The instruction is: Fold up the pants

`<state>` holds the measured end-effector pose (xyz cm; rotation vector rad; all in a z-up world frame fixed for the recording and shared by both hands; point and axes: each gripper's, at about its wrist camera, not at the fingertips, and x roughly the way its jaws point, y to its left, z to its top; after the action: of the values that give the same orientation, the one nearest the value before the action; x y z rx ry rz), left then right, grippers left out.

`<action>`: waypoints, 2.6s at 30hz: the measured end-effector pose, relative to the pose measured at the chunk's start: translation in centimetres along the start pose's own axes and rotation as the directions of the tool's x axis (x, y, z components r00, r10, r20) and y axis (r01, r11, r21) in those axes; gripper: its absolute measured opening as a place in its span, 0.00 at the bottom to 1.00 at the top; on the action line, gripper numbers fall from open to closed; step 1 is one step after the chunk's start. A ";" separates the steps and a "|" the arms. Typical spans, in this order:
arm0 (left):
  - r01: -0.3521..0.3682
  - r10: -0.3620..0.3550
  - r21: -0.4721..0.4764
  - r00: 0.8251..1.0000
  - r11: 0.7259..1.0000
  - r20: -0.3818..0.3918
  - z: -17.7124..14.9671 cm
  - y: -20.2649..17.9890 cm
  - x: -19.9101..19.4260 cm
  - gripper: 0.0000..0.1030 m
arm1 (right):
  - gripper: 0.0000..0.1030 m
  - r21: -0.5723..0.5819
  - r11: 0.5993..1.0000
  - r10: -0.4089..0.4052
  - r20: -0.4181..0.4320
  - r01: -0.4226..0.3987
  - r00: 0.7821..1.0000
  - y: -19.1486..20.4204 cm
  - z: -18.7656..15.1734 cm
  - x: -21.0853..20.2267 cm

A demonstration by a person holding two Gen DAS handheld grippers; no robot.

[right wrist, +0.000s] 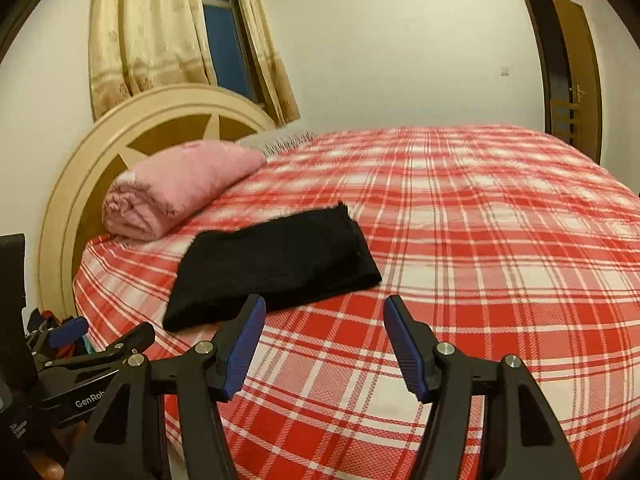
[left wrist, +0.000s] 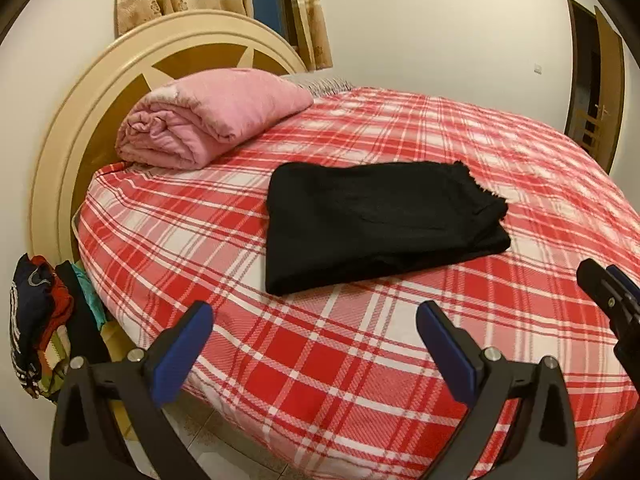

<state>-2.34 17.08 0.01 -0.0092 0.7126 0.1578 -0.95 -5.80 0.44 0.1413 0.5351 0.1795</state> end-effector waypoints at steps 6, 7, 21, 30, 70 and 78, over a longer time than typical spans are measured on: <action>-0.029 0.027 0.015 0.996 0.999 0.082 0.4 -0.1 -2.5 1.00 | 0.61 -0.028 1.000 0.006 0.067 -0.004 0.998 1.1 0.7 -2.2; -0.041 0.039 0.024 0.995 0.999 0.091 0.5 -0.2 -2.7 1.00 | 0.61 -0.028 1.000 0.008 0.074 -0.005 0.997 1.1 0.7 -2.4; -0.026 0.024 0.011 0.991 1.000 0.135 0.3 -0.1 -4.2 1.00 | 0.62 -0.047 0.999 -0.009 0.134 0.016 0.991 1.7 1.1 -4.5; -0.020 0.018 0.007 0.981 1.000 0.192 0.7 -0.1 -6.3 1.00 | 0.63 -0.050 0.999 -0.007 0.170 0.016 0.985 1.8 1.3 -5.9; -0.042 0.042 -0.005 0.976 0.999 0.211 0.8 0.4 -6.9 1.00 | 0.69 -0.057 0.998 -0.005 0.184 0.016 0.983 1.8 1.4 -6.5; -0.052 0.050 0.003 0.978 0.999 0.203 0.7 0.3 -6.6 1.00 | 0.69 -0.054 0.998 -0.013 0.189 0.023 0.982 1.5 1.5 -6.4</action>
<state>-6.80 16.51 4.88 0.0326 0.5095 0.2019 -5.81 -5.79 5.12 0.0976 0.3419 0.1612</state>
